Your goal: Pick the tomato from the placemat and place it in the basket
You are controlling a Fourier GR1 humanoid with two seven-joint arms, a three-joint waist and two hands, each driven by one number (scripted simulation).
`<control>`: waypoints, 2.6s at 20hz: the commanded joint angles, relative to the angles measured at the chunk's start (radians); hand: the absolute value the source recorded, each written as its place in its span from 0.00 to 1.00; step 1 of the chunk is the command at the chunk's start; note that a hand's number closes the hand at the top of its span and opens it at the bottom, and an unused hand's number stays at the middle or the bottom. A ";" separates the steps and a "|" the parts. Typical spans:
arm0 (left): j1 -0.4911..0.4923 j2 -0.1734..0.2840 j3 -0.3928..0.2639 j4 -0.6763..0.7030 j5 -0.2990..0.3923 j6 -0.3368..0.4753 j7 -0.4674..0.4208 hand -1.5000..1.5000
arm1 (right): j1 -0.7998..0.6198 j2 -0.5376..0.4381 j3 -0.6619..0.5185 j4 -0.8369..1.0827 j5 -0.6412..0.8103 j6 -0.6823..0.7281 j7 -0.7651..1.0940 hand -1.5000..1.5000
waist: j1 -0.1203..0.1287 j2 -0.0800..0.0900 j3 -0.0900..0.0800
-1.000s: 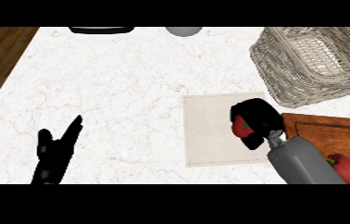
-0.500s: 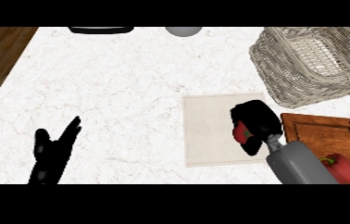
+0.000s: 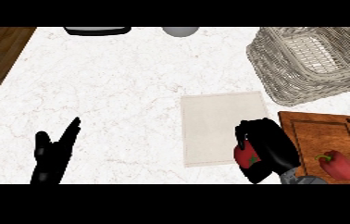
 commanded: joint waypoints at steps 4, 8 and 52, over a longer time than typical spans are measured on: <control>0.036 -0.014 0.000 -0.003 0.019 -0.004 0.040 0.50 | 0.032 0.229 -0.196 -0.255 -0.379 -0.065 0.008 1.00 | -0.022 0.003 -0.009; 0.025 0.021 0.038 0.005 0.042 -0.030 0.047 0.50 | 0.024 0.208 -0.318 -0.475 -0.484 -0.007 0.140 1.00 | -0.015 0.004 -0.012; -0.046 -0.054 -0.002 0.011 -0.038 -0.030 0.087 0.50 | -0.807 -0.271 -0.863 0.934 -0.714 0.003 -0.167 1.00 | 0.033 0.017 -0.010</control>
